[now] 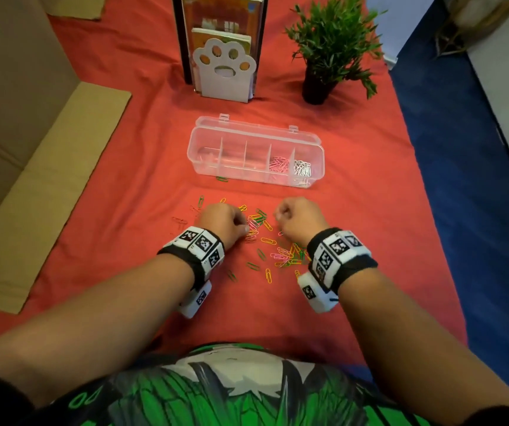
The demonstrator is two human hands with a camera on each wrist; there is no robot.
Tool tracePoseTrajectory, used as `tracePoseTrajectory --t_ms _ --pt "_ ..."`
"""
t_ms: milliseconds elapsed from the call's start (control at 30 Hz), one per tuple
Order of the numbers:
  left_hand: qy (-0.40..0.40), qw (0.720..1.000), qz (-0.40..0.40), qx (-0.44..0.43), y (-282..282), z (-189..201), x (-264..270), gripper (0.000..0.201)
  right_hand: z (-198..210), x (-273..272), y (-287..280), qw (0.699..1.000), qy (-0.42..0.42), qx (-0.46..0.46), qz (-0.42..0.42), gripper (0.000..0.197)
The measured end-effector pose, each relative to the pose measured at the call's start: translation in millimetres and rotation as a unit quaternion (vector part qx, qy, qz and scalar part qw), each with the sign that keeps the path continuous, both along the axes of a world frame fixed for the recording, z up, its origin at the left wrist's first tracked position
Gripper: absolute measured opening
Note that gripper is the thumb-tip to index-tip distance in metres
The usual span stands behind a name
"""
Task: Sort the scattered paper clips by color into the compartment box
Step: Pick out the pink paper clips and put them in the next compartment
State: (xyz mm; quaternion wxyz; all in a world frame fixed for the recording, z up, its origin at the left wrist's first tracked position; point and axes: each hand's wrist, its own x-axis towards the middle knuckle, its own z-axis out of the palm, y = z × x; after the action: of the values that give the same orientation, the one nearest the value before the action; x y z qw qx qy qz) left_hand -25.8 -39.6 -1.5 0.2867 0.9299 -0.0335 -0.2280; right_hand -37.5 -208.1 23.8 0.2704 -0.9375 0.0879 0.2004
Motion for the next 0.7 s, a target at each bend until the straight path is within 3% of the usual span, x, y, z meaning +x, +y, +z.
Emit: tracePoseTrajectory --t_ms 167,267,567,700 --pt "-0.020 0.999 -0.028 0.014 -5.6 -4.4 -5.0 0.021 -33.3 -37.0 19.0 0.994 -0.018 -0.069 0.085 0.019" --pt "-0.011 1.000 -0.013 -0.004 0.7 -7.0 -5.8 0.018 -37.4 -40.8 20.3 0.990 -0.048 -0.088 0.096 0.020" --pt "-0.024 1.000 0.002 0.015 21.9 -10.4 -8.2 0.036 -40.5 -21.9 34.1 0.990 -0.091 -0.035 0.099 0.022" --pt "-0.043 0.999 -0.006 0.012 23.0 -12.1 -11.5 0.031 -47.2 -26.4 45.4 0.986 -0.116 -0.047 0.115 0.022"
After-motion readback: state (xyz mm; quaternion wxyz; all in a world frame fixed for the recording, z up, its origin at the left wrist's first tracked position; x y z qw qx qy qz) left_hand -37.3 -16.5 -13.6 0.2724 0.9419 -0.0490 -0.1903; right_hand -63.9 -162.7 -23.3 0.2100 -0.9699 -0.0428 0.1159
